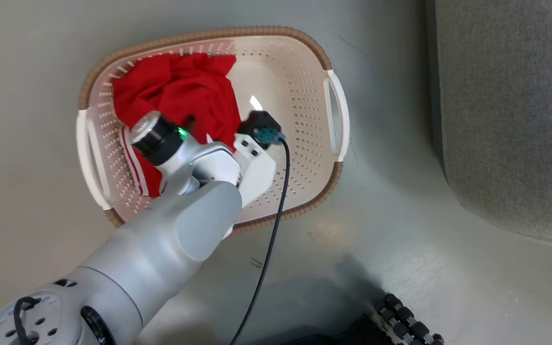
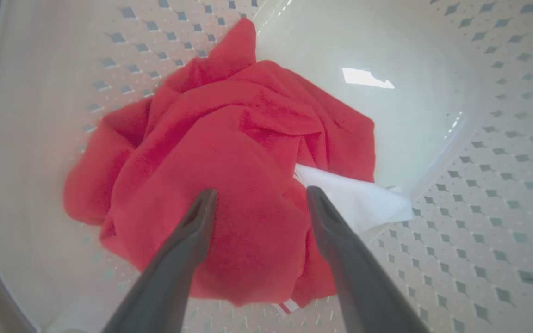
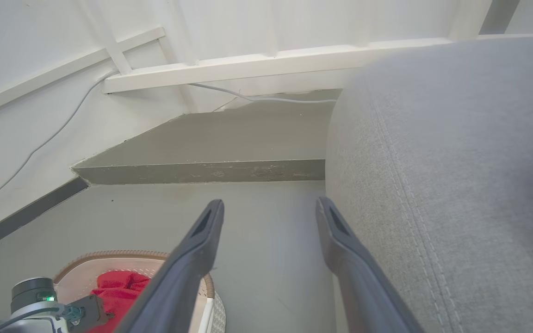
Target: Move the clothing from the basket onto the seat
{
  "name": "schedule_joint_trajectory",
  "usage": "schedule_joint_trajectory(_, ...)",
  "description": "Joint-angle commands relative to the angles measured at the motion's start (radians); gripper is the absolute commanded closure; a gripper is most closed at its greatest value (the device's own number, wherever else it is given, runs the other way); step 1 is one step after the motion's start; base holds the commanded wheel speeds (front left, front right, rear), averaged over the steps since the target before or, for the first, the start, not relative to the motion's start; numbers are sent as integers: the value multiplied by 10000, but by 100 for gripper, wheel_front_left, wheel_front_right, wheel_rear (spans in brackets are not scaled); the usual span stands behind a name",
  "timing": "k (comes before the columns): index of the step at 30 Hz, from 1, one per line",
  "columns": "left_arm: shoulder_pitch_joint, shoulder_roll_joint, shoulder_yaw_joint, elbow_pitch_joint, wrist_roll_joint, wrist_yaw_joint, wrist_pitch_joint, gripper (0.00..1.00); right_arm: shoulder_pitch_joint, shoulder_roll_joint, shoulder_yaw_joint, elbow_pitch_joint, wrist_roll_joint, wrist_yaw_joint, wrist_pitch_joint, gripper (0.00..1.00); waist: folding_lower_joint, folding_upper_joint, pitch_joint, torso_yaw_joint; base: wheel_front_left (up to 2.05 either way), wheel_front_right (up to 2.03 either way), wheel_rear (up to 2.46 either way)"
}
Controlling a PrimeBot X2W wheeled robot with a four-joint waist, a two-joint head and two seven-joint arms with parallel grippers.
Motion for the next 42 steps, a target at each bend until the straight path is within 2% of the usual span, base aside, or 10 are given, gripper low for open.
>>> schedule_joint_trajectory(1, -153, -66, 104, -43, 167, 233, 218, 0, 220, -222, 121, -169, 71, 40, -116, 0, 0, 0, 136, -108, 0, 0, 0)
schedule_joint_trajectory(8, -283, -66, 104, 378, 749, 1126, 1140, 0, 157, -124, 181, -109, 164, 40, -116, 0, 0, 0, 369, -217, 0, 0, 0)
schedule_joint_trajectory(18, -262, -66, 103, 372, 927, 1678, 1281, 0, 184, -113, 178, -67, 194, 40, -116, 0, 0, 0, 506, -251, 0, 0, 0)
schedule_joint_trajectory(19, -250, -66, 103, 351, 869, 1710, 1257, 7, 176, -117, 186, -75, 195, 40, -116, 0, 0, 0, 528, -266, 0, 0, 0)
schedule_joint_trajectory(21, -243, -66, 103, 307, 790, 1749, 1151, 77, 144, -113, 193, -86, 200, 40, -116, 0, 0, 0, 572, -294, 0, 0, 0)
schedule_joint_trajectory(22, -229, -66, 103, 290, 721, 1776, 1107, 100, 132, -112, 193, -83, 201, 40, -116, 0, 0, 0, 585, -298, 0, 0, 0)
schedule_joint_trajectory(29, 68, -66, 103, -85, 439, 2103, 657, 100, 176, -149, 88, 80, 165, 40, -116, 0, 0, 0, 279, -173, 0, 0, 0)
schedule_joint_trajectory(35, 531, -66, 155, -834, -177, 2449, -1446, 100, 435, -330, -40, 120, 42, 40, -116, 0, 0, 0, -538, 92, 0, 0, 0)
schedule_joint_trajectory(38, 802, -66, 149, -1068, -512, 2248, -2660, 100, 648, -488, -119, 179, -27, 40, -116, 0, 0, 0, -1011, 293, 0, 0, 0)
schedule_joint_trajectory(42, 1110, -66, 140, -1208, -1003, 1618, -4224, 100, 963, -681, -191, 191, -162, 40, -116, 0, 0, 0, -1673, 551, 0, 0, 0)
